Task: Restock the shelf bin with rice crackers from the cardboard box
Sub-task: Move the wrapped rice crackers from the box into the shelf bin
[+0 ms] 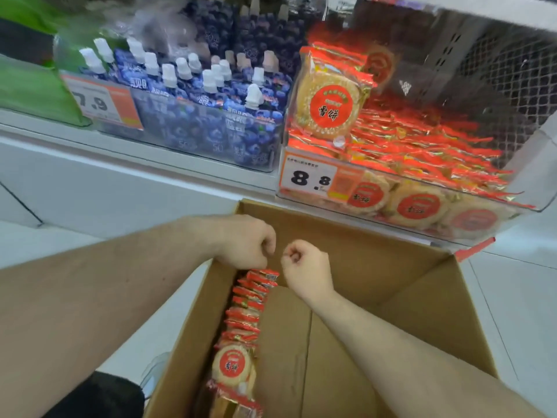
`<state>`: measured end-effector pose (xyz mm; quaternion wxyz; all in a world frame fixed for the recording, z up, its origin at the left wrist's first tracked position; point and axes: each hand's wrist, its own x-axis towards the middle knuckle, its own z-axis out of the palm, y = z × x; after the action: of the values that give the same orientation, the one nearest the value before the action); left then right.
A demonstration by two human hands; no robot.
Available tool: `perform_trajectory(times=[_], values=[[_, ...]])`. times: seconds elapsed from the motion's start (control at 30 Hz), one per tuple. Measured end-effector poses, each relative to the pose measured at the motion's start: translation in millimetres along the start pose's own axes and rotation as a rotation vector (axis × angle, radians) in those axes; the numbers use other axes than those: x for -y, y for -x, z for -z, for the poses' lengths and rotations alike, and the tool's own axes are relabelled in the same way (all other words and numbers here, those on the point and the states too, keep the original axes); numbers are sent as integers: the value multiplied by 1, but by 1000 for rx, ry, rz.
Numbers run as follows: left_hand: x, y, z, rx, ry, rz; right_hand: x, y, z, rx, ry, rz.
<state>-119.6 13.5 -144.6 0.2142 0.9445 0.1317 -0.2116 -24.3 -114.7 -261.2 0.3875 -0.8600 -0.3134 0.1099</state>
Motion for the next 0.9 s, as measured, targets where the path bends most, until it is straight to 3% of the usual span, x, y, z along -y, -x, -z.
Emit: perform_trajectory(times=[0.07, 0.17, 0.27, 0.33, 0.47, 0.57, 0.83, 0.9], values=[[7, -4, -3, 5, 46, 30, -38, -6, -32, 164, 36, -240], [16, -10, -6, -8, 91, 86, -81, -16, -76, 275, 24, -493], [20, -17, -10, -61, 181, 127, -104, -23, -117, 433, -207, -591], [21, -21, -13, -73, 243, 152, -115, -27, -134, 390, -320, -632], [22, -23, -17, -55, 359, 192, -112, -19, -125, 225, -364, -639], [24, -25, -19, -55, 473, 240, -98, 4, -92, 149, -392, -489], [14, -24, -26, -13, 665, 340, -26, 47, -10, 189, -676, -235], [12, -25, -27, -68, 737, 321, -4, 45, -3, 236, -739, -187]])
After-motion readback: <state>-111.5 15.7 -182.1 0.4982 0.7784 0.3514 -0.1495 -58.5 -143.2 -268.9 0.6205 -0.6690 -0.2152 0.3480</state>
